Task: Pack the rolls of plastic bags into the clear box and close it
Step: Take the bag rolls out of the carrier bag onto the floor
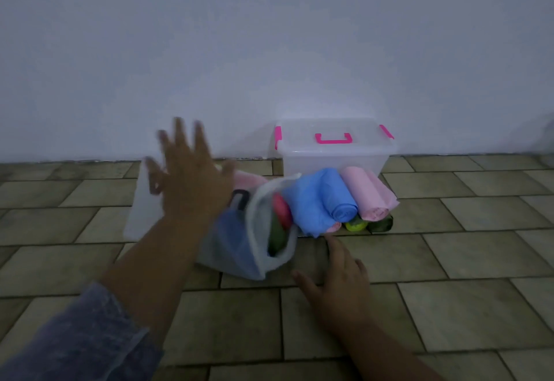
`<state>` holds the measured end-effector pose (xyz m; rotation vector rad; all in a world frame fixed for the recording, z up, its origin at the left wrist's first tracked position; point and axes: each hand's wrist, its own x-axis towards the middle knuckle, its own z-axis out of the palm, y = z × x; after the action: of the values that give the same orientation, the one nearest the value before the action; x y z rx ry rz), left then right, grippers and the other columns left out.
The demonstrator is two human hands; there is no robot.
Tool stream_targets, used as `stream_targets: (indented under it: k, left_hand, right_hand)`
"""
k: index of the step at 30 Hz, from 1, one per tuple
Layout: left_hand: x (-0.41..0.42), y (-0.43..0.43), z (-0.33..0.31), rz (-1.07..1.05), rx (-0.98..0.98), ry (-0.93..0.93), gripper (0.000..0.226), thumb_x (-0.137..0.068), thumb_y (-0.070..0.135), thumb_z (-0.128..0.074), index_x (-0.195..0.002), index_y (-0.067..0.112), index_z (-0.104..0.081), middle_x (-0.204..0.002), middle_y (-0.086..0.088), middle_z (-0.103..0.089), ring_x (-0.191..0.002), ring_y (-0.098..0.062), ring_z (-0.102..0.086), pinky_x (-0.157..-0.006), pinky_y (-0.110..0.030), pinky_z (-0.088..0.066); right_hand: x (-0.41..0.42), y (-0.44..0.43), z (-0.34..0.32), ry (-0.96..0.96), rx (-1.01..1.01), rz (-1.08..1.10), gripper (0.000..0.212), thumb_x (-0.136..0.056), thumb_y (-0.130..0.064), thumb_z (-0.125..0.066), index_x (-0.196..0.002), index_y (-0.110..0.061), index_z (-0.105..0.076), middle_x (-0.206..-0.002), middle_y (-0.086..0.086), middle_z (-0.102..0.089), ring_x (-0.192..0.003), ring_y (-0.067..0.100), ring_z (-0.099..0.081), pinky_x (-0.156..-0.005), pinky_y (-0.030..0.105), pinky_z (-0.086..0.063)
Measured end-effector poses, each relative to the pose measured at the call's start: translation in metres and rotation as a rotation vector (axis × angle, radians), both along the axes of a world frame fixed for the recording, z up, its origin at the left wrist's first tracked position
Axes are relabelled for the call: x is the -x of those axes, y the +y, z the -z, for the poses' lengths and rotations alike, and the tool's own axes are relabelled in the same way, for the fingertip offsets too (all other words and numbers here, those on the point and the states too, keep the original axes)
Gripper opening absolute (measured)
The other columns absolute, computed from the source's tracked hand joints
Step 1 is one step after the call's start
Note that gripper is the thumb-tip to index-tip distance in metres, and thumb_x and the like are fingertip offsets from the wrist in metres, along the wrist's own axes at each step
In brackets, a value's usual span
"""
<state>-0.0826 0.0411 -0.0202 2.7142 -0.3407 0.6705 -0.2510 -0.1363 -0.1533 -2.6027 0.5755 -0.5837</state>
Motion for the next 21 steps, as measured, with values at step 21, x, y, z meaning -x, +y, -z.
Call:
stream_targets:
  k: [21]
  left_hand:
    - [0.018,-0.005,0.098,0.288,-0.091,0.492,0.057,-0.098,0.045,-0.023,-0.149,0.029,-0.004,-0.159,0.001,-0.009,-0.125,-0.026,-0.046,-0.103,-0.049,-0.038]
  right_hand:
    - [-0.045,0.019,-0.065,0.025,-0.066,-0.36,0.043,-0.085,-0.035,-0.058,-0.124,-0.018,-0.053,-0.122,0.002,-0.058,-0.112,0.019,-0.052,-0.091,0.028,-0.039]
